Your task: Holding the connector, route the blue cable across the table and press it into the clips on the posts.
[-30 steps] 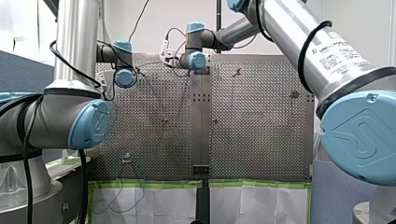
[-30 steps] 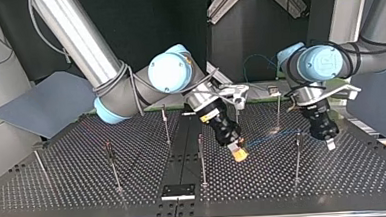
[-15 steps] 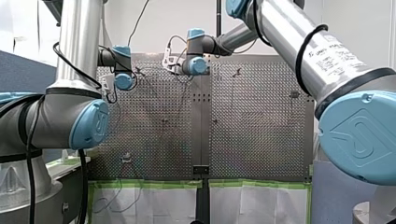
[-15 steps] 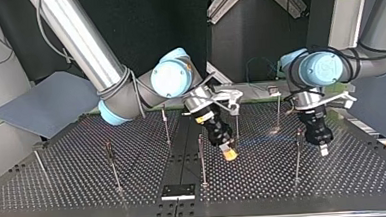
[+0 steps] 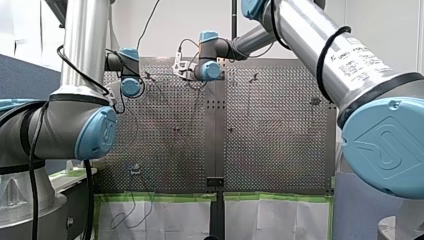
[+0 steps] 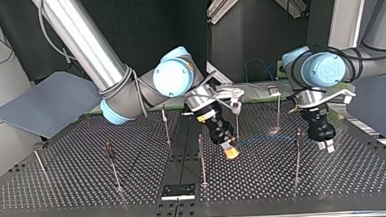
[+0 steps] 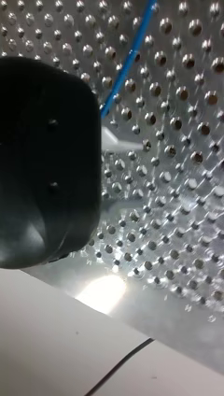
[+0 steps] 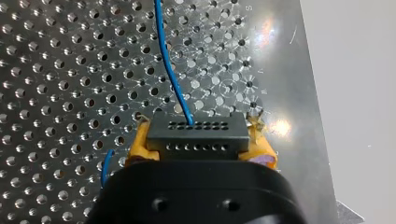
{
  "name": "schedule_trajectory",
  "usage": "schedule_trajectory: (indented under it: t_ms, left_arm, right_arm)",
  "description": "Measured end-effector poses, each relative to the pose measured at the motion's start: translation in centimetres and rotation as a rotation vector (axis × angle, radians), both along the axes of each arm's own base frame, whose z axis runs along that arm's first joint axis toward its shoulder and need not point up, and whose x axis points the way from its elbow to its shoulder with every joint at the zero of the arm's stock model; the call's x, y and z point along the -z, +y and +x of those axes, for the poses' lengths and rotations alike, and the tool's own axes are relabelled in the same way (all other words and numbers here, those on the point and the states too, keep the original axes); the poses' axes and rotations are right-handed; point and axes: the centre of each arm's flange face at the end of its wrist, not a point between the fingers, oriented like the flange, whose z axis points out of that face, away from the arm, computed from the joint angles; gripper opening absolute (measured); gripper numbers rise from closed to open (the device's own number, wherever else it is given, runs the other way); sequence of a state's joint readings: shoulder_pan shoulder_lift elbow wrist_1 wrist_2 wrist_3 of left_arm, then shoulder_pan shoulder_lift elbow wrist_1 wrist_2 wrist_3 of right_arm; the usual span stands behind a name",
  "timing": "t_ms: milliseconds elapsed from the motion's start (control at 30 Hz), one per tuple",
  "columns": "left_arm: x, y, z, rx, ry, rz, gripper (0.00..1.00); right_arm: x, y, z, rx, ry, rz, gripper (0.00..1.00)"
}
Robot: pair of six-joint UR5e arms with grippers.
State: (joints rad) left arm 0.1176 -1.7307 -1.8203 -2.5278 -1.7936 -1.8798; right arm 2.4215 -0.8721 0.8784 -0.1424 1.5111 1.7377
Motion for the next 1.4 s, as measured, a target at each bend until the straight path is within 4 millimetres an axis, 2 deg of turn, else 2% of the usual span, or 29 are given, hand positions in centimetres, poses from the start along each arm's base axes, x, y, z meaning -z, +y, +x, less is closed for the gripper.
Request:
schedule_trajectory:
  t_ms: [300,900,1400]
  left_arm:
    - [0.4,0.4,-1.4,-0.050,0.067,-0.044,1.00]
    - [1.2,-2.2,-8.4,0.064,0.193,-0.109,1.00]
    - [-2.8,-3.6,-12.6,0.127,0.201,-0.112,1.00]
  right_arm:
    - [0.1,0.1,0.0,0.003,0.007,-0.001,0.00]
    - [0.5,-0.5,-0.6,0.043,0.044,-0.006,0.00]
    - [0.6,-0.4,-0.6,0.047,0.048,-0.004,0.00]
